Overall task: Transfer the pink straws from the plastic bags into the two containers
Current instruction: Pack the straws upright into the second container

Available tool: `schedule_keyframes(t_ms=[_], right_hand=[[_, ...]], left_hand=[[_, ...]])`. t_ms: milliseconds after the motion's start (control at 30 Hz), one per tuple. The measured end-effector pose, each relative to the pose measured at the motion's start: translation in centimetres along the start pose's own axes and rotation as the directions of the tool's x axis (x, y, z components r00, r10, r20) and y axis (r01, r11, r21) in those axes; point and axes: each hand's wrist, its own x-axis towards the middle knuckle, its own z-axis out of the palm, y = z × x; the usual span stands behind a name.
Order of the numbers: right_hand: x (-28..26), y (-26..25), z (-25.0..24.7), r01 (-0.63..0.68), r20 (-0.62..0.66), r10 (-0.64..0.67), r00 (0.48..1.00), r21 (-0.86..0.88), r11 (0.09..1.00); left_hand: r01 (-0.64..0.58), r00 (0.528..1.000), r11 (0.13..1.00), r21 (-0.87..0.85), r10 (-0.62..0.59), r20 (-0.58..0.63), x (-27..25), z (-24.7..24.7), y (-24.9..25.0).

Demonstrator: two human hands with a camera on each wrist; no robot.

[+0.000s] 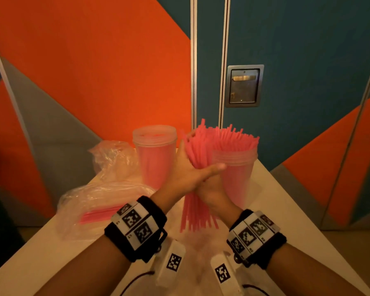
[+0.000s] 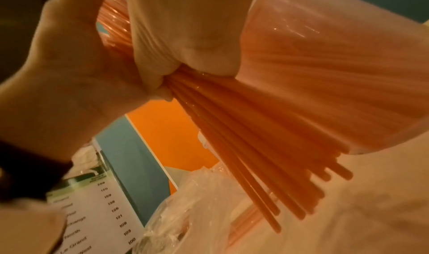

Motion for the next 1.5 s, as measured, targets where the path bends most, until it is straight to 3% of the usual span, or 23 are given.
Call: schedule_keyframes(t_ms=[67, 200, 300, 367, 433, 533, 767, 833, 933, 1000, 1067, 1133, 1233, 1300, 1400, 1433, 1500], right_hand=[[-0.4, 0.2, -0.1, -0.098, 0.041, 0.102, 0.994, -0.101, 0.99], [-0.3, 0.7, 0.7, -0.135, 0.019, 0.137, 0.99, -0.077, 0.988], [-0.7, 1.4, 1.4, -0.162, 0.005, 0.164, 0.986, -0.127, 0.979], [-0.7, 2.1, 1.1, -0.216, 0.071, 0.229, 0.971, -0.158, 0.964], [-0.6, 2.2, 0.3, -0.273, 0.205, 0.285, 0.936, -0.085, 0.958], [-0.7, 1.7, -0.8, -0.276, 0.4, 0.32, 0.859, -0.164, 0.947], [-1.4, 2.4, -0.2, -0.264, 0.183, 0.273, 0.944, -0.071, 0.962], [-1.4, 2.7, -0.2, -0.276, 0.161, 0.284, 0.945, -0.066, 0.959], [-1.3, 2.8, 0.2, -0.322, 0.118, 0.317, 0.941, 0.026, 0.946], [-1.3, 2.9, 0.4, -0.385, 0.145, 0.37, 0.918, 0.1, 0.917], [-1.4, 3.0, 0.0, -0.361, 0.227, 0.343, 0.911, 0.038, 0.932], [-1.5, 3.0, -0.6, -0.313, 0.289, 0.317, 0.903, -0.062, 0.948], [-1.0, 2.7, -0.8, -0.381, 0.32, 0.343, 0.883, 0.065, 0.922], [-1.0, 2.4, -1.3, -0.355, 0.377, 0.341, 0.861, -0.034, 0.934], [-0.8, 3.0, -2.5, -0.315, 0.536, 0.375, 0.756, -0.203, 0.927], [-0.8, 3.2, -2.7, -0.31, 0.539, 0.391, 0.746, -0.239, 0.92], [-0.9, 3.7, -2.8, -0.302, 0.461, 0.397, 0.794, -0.269, 0.915]], left_hand=[[-0.053, 0.998, 0.983, 0.176, 0.059, -0.029, 0.5, 0.3, -0.2], [-0.027, 0.969, 0.999, 0.017, 0.031, -0.244, 0.4, 1.4, -0.8], [0.032, 0.947, 0.998, 0.053, -0.013, -0.322, -0.3, 1.7, -1.9], [0.056, 0.932, 0.996, 0.073, -0.026, -0.361, -0.9, 1.6, -2.6], [0.036, 0.93, 0.997, 0.064, -0.01, -0.368, -1.2, 1.5, -2.8], [0.001, 0.938, 0.998, 0.059, 0.019, -0.345, -1.2, 1.4, -2.9], [-0.118, 0.908, 0.991, 0.066, 0.134, -0.397, -1.2, 2.3, -1.6], [-0.071, 0.923, 0.994, 0.078, 0.095, -0.373, -1.3, 2.3, -2.0], [0.096, 0.933, 0.982, 0.162, -0.032, -0.358, -1.8, 1.8, -4.0], [0.205, 0.92, 0.948, 0.245, -0.101, -0.379, -2.3, 1.6, -5.0], [0.239, 0.914, 0.933, 0.27, -0.122, -0.388, -2.5, 1.5, -5.6], [0.255, 0.906, 0.93, 0.264, -0.135, -0.4, -2.4, 1.6, -5.6], [0.221, 0.889, 0.958, 0.183, -0.12, -0.441, -2.2, 2.0, -5.0], [0.193, 0.881, 0.971, 0.14, -0.108, -0.461, -2.0, 2.1, -4.9], [0.169, 0.865, 0.983, 0.07, -0.114, -0.489, -1.6, 1.9, -4.9], [0.163, 0.859, 0.985, 0.055, -0.114, -0.499, -1.6, 1.9, -4.8], [0.134, 0.861, 0.989, 0.066, -0.083, -0.502, -1.8, 2.1, -4.8]])
